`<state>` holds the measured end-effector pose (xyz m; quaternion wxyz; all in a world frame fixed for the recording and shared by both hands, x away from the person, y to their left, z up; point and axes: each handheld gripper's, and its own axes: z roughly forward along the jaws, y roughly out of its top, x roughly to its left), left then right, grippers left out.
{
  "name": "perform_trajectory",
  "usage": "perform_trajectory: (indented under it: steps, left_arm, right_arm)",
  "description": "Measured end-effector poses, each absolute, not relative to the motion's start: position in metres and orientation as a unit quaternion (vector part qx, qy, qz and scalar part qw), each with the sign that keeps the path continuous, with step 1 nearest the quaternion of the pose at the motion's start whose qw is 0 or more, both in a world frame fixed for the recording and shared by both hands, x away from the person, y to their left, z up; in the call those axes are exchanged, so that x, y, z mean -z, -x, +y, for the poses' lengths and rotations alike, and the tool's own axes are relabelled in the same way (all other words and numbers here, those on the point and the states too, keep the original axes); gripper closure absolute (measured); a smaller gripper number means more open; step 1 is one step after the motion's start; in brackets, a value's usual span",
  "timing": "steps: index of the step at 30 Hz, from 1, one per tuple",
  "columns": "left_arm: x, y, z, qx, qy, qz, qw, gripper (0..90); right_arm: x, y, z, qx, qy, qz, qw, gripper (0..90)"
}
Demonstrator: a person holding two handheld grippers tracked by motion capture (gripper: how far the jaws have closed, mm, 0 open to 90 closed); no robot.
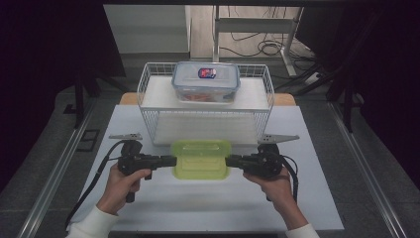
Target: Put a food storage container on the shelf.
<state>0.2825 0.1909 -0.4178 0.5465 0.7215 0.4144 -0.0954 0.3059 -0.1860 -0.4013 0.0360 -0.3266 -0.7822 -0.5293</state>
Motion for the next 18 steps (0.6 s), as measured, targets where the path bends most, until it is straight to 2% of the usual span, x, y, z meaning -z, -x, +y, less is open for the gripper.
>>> perform_trajectory:
  steps: [18]
  left_arm:
    - [0.344,-0.321,0.193,0.061,-0.726,0.387,0.566,81.4]
  right_arm:
    - [0.336,-0.336,-0.186,0.565,0.312,-0.764,0.012,79.6]
